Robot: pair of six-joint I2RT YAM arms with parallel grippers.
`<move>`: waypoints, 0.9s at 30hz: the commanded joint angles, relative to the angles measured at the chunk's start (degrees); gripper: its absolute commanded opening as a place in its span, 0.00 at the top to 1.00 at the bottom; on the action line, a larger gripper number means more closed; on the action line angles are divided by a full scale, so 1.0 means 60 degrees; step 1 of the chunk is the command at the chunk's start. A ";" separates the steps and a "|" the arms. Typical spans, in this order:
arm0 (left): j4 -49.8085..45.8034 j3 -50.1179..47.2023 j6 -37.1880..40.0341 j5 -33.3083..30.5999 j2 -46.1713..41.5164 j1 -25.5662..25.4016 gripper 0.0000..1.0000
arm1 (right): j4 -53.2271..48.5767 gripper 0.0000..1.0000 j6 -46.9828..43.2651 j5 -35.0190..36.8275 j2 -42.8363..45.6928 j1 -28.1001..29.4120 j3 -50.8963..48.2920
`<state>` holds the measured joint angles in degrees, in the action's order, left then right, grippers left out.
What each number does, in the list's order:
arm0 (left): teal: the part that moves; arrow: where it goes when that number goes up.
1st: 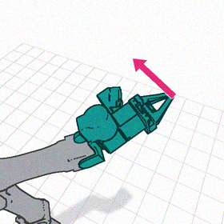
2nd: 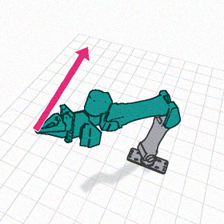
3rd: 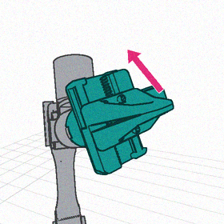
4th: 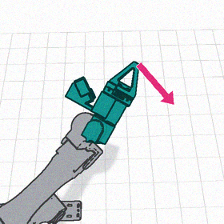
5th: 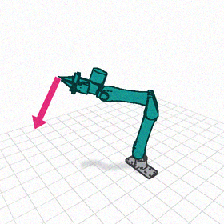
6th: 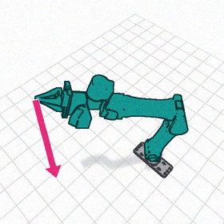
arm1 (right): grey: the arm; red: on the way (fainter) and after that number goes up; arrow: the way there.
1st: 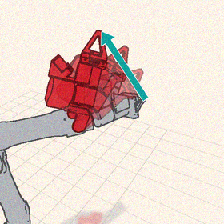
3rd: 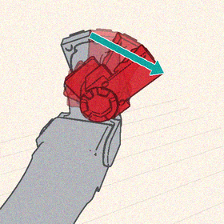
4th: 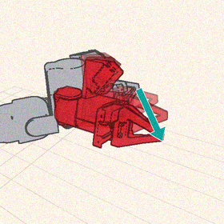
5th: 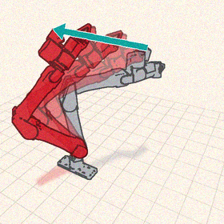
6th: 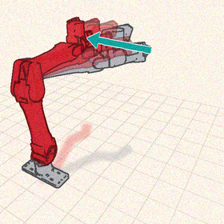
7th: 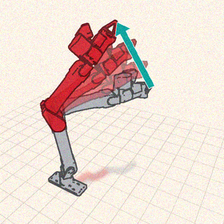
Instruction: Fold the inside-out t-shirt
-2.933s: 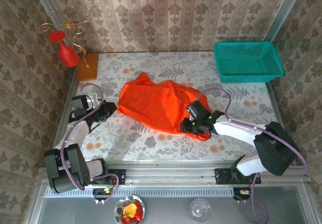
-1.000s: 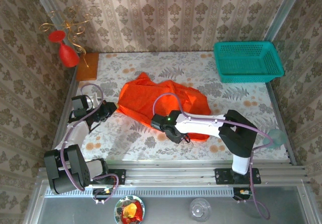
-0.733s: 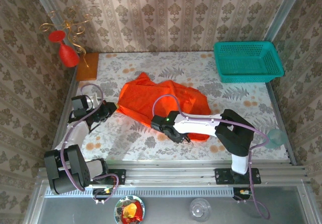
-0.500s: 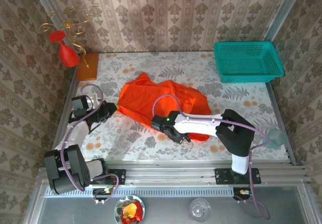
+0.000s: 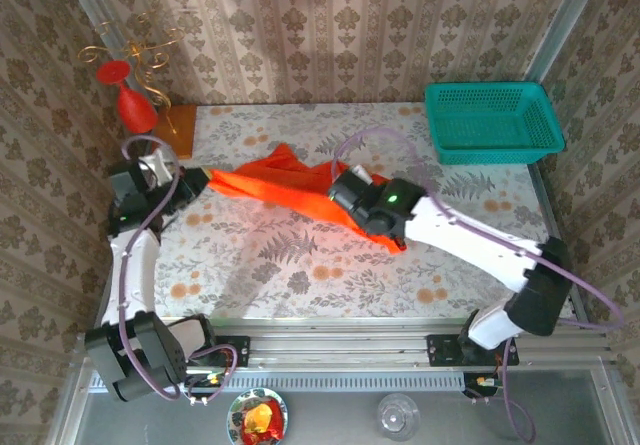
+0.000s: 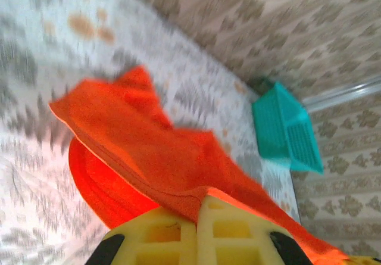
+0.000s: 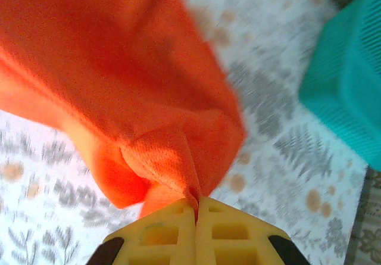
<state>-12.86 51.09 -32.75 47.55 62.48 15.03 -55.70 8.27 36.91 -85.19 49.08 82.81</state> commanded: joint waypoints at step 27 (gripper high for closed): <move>0.2825 0.6867 -0.1259 0.0817 0.1657 -0.1298 1.00 | 0.1392 1.00 -0.2180 0.1183 0.2323 -0.2482 0.4114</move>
<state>4.62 97.76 -41.32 54.92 70.85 8.88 -46.72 -4.34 36.01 -74.70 35.38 103.11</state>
